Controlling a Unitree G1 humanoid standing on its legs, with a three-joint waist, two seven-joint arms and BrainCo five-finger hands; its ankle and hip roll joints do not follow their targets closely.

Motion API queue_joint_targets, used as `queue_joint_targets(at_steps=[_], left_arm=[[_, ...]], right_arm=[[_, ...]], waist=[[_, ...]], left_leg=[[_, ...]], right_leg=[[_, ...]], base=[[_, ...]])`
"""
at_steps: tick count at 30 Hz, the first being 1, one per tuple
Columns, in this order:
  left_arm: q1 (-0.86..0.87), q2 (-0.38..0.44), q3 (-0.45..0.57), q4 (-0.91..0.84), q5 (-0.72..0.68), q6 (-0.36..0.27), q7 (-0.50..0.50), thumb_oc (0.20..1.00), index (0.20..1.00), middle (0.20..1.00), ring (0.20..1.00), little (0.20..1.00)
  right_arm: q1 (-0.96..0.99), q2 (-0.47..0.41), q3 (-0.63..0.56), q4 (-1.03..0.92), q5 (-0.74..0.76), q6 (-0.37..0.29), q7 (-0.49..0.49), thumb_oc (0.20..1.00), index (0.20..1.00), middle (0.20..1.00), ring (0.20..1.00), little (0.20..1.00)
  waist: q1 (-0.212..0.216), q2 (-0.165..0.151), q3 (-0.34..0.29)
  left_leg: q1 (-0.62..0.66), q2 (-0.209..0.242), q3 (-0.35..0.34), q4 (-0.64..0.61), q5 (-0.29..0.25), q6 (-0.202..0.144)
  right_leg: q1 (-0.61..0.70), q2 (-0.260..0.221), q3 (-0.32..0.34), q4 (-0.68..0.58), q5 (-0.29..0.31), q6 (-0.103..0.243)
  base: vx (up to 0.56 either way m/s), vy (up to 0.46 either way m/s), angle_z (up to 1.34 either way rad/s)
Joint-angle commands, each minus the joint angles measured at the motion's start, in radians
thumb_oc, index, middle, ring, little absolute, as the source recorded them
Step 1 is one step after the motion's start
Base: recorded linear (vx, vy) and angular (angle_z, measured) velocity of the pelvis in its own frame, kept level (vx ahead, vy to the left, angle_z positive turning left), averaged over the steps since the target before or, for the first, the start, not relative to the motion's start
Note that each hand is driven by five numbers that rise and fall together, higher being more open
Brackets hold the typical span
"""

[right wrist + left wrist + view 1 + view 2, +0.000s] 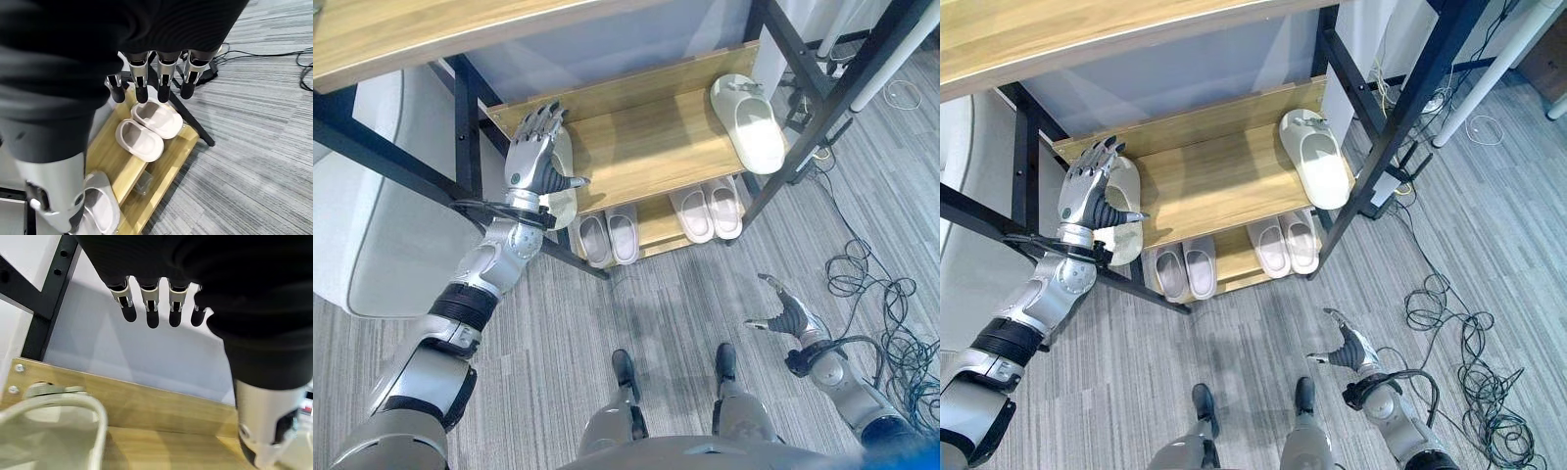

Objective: Arrange the slippers neatly on the shoe rack.

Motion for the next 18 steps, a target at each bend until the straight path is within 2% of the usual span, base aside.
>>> queue_joint_targets(at_steps=[1, 11, 18], left_arm=[[-0.067, 0.024, 0.028, 0.106, 0.02, 0.019, 0.057, 1.0, 1.0, 1.0, 1.0, 1.0], [-0.223, 0.148, -0.047, 0.22, 0.125, 0.11, 0.076, 1.0, 1.0, 1.0, 1.0, 1.0], [-0.266, 0.184, -0.049, 0.242, 0.155, 0.146, 0.091, 1.0, 1.0, 1.0, 1.0, 1.0]], right_arm=[[-0.008, 0.007, -0.009, -0.063, 0.007, -0.047, -0.011, 1.0, 1.0, 1.0, 1.0, 1.0], [-0.024, -0.015, -0.025, -0.137, 0.036, -0.061, -0.009, 1.0, 1.0, 1.0, 1.0, 1.0], [-0.019, -0.013, -0.04, -0.186, 0.043, -0.069, -0.002, 1.0, 1.0, 1.0, 1.0, 1.0]], waist=[[0.009, -0.02, -0.027], [0.006, -0.035, 0.001], [0.001, -0.046, 0.004]], left_leg=[[-0.051, -0.058, -0.044, 0.006, -0.043, -0.014], [-0.131, -0.048, -0.07, 0.006, -0.034, -0.015], [-0.156, -0.051, -0.077, 0.006, -0.034, -0.018]], right_leg=[[-0.066, -0.002, -0.076, 0.005, 0.039, 0.036], [-0.141, 0.005, -0.062, 0.005, 0.052, 0.04], [-0.164, 0.007, -0.059, 0.005, 0.052, 0.039]], base=[[-0.05, -0.038, -0.01], [-0.02, -0.035, -0.03], [0.02, -0.012, 0.01]])
